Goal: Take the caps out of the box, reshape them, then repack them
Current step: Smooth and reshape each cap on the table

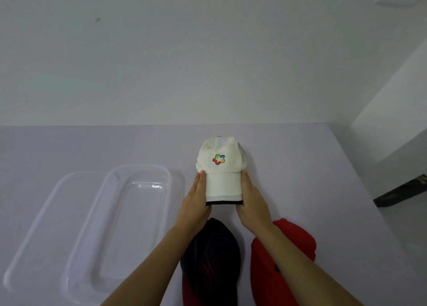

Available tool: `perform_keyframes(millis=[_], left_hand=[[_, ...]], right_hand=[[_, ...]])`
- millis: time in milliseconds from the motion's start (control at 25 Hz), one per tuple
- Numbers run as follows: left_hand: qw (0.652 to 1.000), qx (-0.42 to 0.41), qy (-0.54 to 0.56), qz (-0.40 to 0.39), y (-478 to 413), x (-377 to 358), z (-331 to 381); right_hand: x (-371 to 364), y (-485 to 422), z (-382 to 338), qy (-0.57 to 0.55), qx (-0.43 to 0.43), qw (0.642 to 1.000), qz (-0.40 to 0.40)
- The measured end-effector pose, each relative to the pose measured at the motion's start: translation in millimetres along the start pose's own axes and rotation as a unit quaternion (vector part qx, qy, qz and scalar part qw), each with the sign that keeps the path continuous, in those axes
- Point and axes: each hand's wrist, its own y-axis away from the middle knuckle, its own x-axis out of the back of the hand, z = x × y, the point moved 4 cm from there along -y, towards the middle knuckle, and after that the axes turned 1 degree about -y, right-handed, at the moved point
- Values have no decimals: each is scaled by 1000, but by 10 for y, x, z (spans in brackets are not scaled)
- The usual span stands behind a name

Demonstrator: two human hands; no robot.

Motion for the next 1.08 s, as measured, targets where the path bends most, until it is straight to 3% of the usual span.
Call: perform_keyframes(millis=[120, 280, 520, 600, 640, 680, 800, 840, 1000, 1080], left_hand=[[994, 18, 102, 26, 27, 32, 114], [990, 5, 119, 77, 87, -11, 213], [986, 49, 158, 20, 140, 18, 73], [997, 38, 71, -3, 152, 13, -55], [999, 30, 27, -7, 148, 9, -80], [999, 36, 11, -2, 143, 12, -77], [1000, 14, -11, 24, 139, 32, 37], [999, -10, -27, 28, 140, 24, 59], [993, -99, 0, -60, 147, 40, 99], [990, -72, 71, -99, 132, 153, 94]], right_hand=[[-107, 0, -70, -119, -25, 992, -32], [-241, 77, -310, -302, -84, 946, -87], [-155, 102, -209, -273, -43, 954, -114], [-61, 56, -133, -267, -40, 955, -122], [-23, 34, -82, -299, -54, 944, -132], [21, 35, -70, -383, -98, 909, -135], [47, 38, 6, -638, -273, 716, -82], [35, 40, 11, -672, -295, 676, -68], [-29, 4, 71, -682, -296, 669, 2], [24, -37, 95, -667, -273, 693, 15]])
